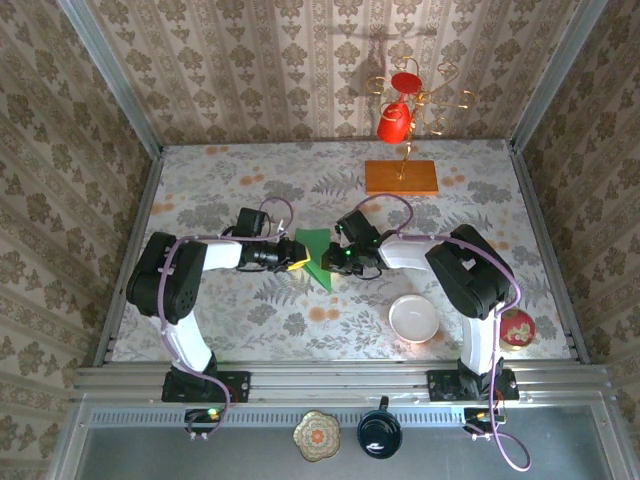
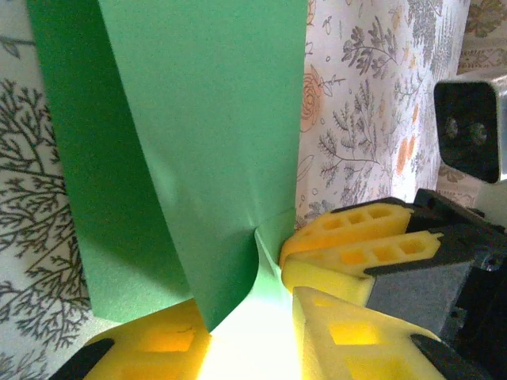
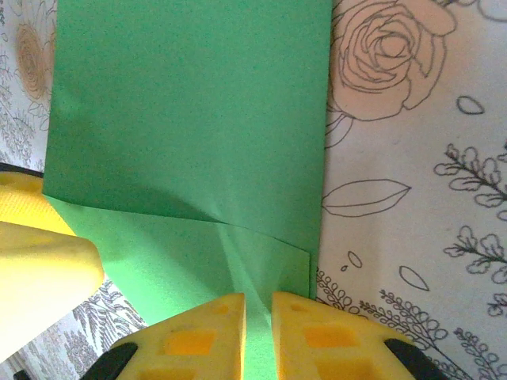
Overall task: Fold a paper plane with a square sheet of paper (pick it up from the middle)
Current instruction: Fourth fold the wing at the center of the table.
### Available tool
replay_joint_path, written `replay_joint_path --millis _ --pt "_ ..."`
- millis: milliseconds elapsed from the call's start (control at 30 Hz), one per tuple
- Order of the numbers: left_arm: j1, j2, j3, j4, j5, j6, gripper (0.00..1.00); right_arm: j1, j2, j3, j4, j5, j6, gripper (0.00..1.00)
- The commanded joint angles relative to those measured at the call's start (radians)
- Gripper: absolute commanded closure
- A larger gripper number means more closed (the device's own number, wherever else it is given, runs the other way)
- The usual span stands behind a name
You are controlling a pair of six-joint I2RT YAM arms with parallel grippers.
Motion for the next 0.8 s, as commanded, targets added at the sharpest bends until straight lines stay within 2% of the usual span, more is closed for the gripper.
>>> replay_joint_path --millis 0,200,333,500,633,767 --pt "0.001 0.015 0.028 -0.017 0.024 0.039 0.75 -0.009 -0.025 0.005 -0.011 -0.012 -0.025 0.80" --pt "0.002 0.020 0.029 -0.011 -0.010 0.012 0.85 -0.010 -0.067 -0.004 -0.011 -0.010 -0.050 0.76" --pt "0.002 0.015 0.026 0.005 -0.060 -0.033 0.91 -0.009 -0.135 -0.033 -0.024 0.045 -0.095 0.71" --pt "-0.009 -0.017 0.026 0.006 -0.145 -0.118 0.94 0.019 -0.212 -0.070 -0.099 0.228 -0.214 0.67" --pt "-0.041 -0.065 0.046 -0.054 -0.245 -0.163 0.93 0.108 -0.239 -0.068 -0.158 0.435 -0.346 0.65" --pt "-0.063 -0.092 0.079 -0.139 -0.309 -0.200 0.93 0.184 -0.226 -0.065 -0.125 0.519 -0.437 0.64"
